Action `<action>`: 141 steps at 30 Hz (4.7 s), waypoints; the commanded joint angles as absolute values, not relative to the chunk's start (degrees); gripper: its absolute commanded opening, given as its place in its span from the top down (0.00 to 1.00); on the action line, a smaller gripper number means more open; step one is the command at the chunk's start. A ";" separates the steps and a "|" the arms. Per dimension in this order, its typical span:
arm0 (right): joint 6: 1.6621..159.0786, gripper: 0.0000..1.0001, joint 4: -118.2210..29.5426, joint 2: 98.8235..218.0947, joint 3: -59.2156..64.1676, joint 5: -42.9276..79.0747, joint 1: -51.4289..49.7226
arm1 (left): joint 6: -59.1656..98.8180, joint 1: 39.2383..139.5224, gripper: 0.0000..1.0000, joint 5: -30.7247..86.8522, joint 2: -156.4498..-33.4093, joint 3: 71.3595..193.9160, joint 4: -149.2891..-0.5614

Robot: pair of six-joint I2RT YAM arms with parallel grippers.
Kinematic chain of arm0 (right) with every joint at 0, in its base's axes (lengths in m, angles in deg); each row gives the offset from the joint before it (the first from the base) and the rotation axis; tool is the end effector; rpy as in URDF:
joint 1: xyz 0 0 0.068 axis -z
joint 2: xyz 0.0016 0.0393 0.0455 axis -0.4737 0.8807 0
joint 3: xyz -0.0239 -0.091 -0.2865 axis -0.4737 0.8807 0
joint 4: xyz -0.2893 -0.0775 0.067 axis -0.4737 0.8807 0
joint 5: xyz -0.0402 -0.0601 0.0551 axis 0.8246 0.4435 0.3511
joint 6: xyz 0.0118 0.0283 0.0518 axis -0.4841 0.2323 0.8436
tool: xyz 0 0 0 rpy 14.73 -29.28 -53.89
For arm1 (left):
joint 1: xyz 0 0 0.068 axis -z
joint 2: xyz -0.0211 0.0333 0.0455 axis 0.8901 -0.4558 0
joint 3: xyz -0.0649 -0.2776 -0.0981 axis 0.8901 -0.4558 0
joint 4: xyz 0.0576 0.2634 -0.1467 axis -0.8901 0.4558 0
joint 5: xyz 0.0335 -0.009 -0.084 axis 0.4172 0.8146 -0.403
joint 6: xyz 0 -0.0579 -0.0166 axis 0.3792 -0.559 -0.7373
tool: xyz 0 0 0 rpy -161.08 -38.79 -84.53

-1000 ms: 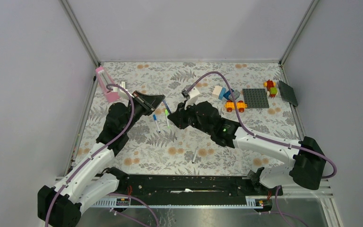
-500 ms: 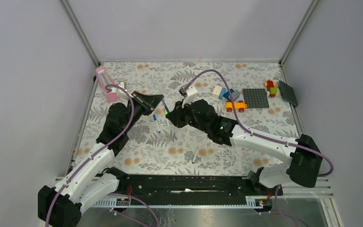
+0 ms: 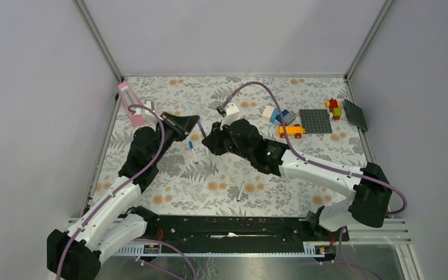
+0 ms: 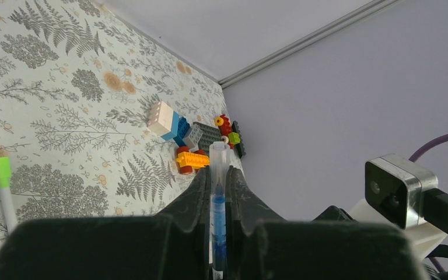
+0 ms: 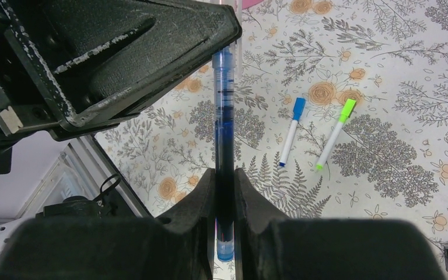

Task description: Insert the pens into the pen caps

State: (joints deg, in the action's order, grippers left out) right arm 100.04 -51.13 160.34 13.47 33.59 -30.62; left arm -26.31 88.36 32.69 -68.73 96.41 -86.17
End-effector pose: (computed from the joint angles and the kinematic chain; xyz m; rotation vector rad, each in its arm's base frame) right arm 0.2102 0.3364 0.3449 -0.4240 1.8336 0.9343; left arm 0.2207 -0.1082 0.3271 -0.4195 1.6458 -1.1689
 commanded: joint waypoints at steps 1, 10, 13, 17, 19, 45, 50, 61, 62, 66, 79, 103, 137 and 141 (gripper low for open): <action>100.09 1.00 -51.53 161.40 7.63 38.43 -30.35 | -24.54 88.98 1.00 29.63 -67.16 96.12 -85.90; 97.87 1.00 -39.74 167.15 -4.88 44.51 -30.39 | -24.31 88.98 1.00 29.71 -67.82 96.96 -82.94; 97.44 1.00 -36.91 169.97 -9.24 44.75 -30.35 | -24.49 88.98 1.00 29.48 -67.96 97.12 -82.64; 97.06 1.00 -35.94 172.03 -12.25 44.86 -30.35 | -24.23 88.98 1.00 29.30 -68.00 97.77 -80.74; 96.83 1.00 -36.09 172.57 -12.88 45.11 -30.36 | -24.23 88.98 1.00 29.46 -67.80 97.79 -80.01; 101.16 1.00 -71.84 159.75 4.32 6.30 -22.05 | -22.85 88.98 1.00 17.36 -56.99 88.66 -94.92; 104.88 1.00 -77.44 158.83 5.91 -0.46 -19.70 | -23.64 88.98 1.00 14.72 -55.50 86.40 -99.37; 98.76 1.00 -64.19 159.55 0.86 11.47 -19.36 | -22.93 88.98 1.00 16.47 -58.43 88.57 -94.49; 97.78 1.00 -61.71 159.79 -0.15 14.33 -19.42 | -22.98 88.98 1.00 16.90 -59.06 88.79 -93.29; 93.15 1.00 -51.91 162.29 -5.25 26.78 -20.84 | -25.58 89.36 1.00 17.21 -62.98 89.25 -91.80; 85.81 1.00 -31.35 179.35 -25.85 53.38 -25.68 | -29.72 95.55 1.00 27.31 -77.93 97.46 -78.15; 93.54 1.00 -63.03 164.94 -4.69 -4.64 -16.60 | -28.25 96.02 1.00 24.19 -66.72 84.17 -91.81; 96.64 1.00 -67.65 154.63 10.50 -9.75 -17.02 | -7.58 95.97 0.25 37.47 -53.74 107.40 -76.92; 96.93 1.00 -68.24 151.17 13.02 -13.10 -17.06 | -3.63 96.02 0.21 34.12 -52.75 110.87 -75.94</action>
State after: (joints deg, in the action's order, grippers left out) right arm 96.52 -64.22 155.53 11.30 -9.90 -16.68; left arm -9.24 95.98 37.19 -54.22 105.94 -76.07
